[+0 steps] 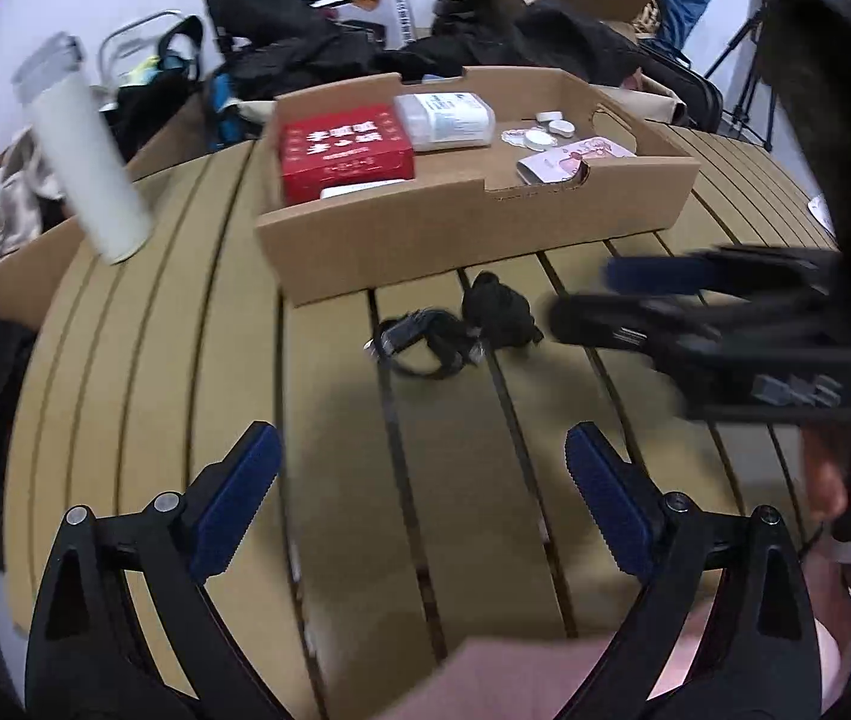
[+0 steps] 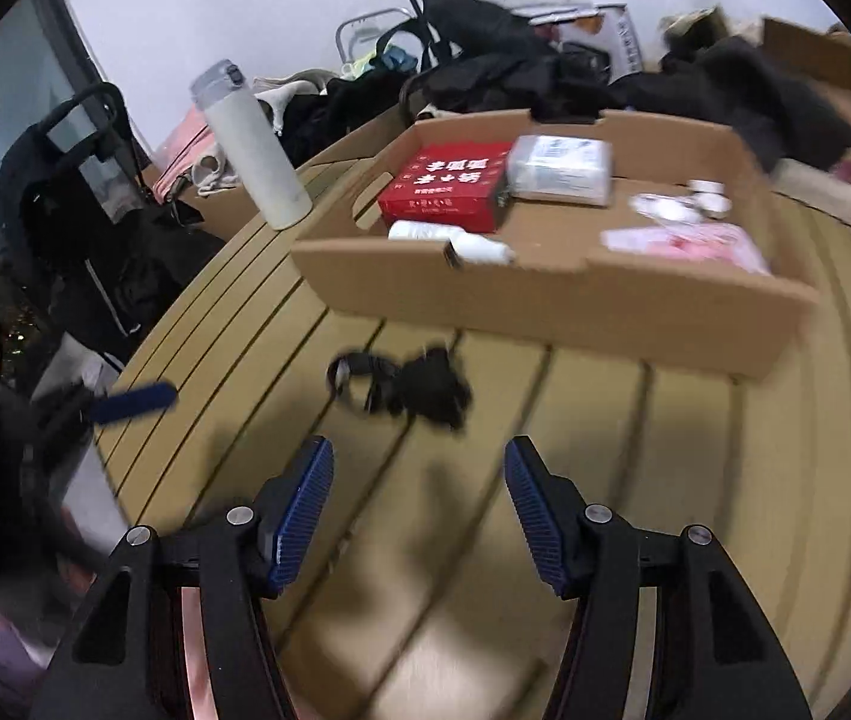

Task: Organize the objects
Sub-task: 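Move both grippers back toward the black cable on the table, then grasp the black cable with the left gripper while the right gripper grasps a black item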

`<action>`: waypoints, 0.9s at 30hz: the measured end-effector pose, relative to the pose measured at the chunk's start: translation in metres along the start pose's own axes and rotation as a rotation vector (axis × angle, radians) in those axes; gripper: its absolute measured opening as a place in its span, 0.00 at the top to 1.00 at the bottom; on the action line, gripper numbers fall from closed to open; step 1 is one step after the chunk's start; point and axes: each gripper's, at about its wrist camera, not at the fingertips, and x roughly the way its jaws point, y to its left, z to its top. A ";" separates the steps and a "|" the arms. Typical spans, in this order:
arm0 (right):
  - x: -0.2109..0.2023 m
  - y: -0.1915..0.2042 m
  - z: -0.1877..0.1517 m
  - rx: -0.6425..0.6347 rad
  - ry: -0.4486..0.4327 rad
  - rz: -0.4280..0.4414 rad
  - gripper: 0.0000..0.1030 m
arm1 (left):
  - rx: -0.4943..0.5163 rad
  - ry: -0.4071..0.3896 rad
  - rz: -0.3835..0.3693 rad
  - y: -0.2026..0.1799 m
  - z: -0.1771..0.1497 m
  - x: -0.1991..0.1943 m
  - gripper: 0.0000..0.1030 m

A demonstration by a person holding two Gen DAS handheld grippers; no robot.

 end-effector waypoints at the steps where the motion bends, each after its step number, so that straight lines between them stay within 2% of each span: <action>1: 0.009 -0.002 0.006 0.007 0.005 -0.003 0.39 | -0.001 -0.003 -0.007 0.003 0.003 0.005 0.09; 4: 0.031 -0.005 0.014 0.000 0.017 0.018 0.40 | -0.005 -0.011 -0.041 0.010 0.014 0.024 0.09; 5: 0.036 -0.006 0.015 -0.009 0.028 0.014 0.52 | -0.009 -0.006 -0.039 0.012 0.018 0.033 0.09; 6: 0.042 -0.007 0.013 -0.017 0.050 0.011 0.58 | -0.007 0.014 -0.032 0.012 0.023 0.041 0.09; 7: 0.042 -0.011 0.011 0.004 0.046 0.061 0.66 | -0.008 0.027 -0.023 0.012 0.025 0.048 0.09; 8: 0.041 -0.014 0.010 0.017 0.046 0.076 0.67 | -0.014 0.033 -0.013 0.013 0.028 0.055 0.09; 11: 0.024 -0.021 0.007 0.008 0.011 0.000 0.69 | -0.026 0.046 -0.027 0.013 0.033 0.065 0.12; 13: 0.010 -0.029 0.004 0.035 -0.011 -0.002 0.69 | -0.040 0.079 -0.013 0.011 0.033 0.074 0.31; 15: -0.009 -0.038 -0.002 0.071 -0.040 -0.011 0.69 | -0.058 0.074 0.013 0.009 0.032 0.073 0.47; 19: -0.041 -0.048 -0.020 0.120 -0.067 -0.027 0.69 | -0.099 0.097 0.021 0.005 0.030 0.065 0.52; 22: -0.060 -0.047 -0.041 0.130 -0.054 -0.054 0.69 | -0.141 0.072 0.015 -0.001 0.022 0.037 0.52; 25: -0.086 -0.040 -0.065 0.125 -0.044 -0.078 0.69 | -0.216 0.001 -0.026 -0.009 0.004 -0.027 0.52; 27: -0.112 -0.031 -0.082 0.092 -0.057 -0.115 0.69 | -0.236 -0.027 -0.020 -0.016 -0.011 -0.061 0.52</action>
